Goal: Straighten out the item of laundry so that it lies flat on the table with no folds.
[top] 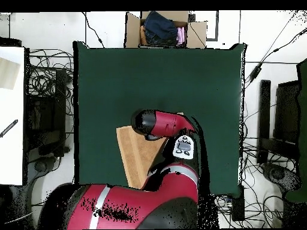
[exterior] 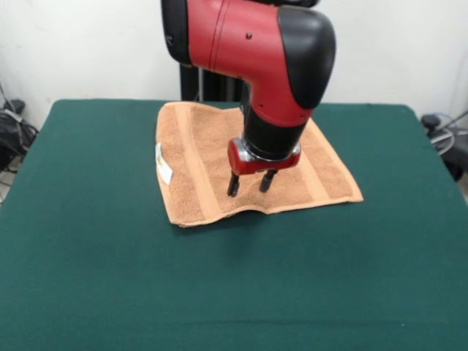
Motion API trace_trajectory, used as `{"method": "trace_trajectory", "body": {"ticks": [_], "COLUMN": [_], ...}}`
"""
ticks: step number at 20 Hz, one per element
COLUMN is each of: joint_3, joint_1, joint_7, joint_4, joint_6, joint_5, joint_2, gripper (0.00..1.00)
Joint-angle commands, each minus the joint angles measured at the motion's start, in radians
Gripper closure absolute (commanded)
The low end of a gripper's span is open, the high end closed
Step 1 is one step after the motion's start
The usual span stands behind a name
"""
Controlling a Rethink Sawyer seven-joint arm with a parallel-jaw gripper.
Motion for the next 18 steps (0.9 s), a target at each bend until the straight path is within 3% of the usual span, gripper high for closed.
{"method": "trace_trajectory", "body": {"ticks": [1,8,18], "joint_3": [0.075,0.087,0.094], "joint_1": [-0.019,-0.028,-0.032], "joint_7": [0.234,0.224,0.222], "joint_4": [-0.041,-0.079,-0.084], "joint_6": [-0.097,-0.141,-0.162], "joint_5": [0.038,0.037,0.035], "joint_2": [0.079,0.134,0.144], "gripper": [0.0,0.0,0.0]}}
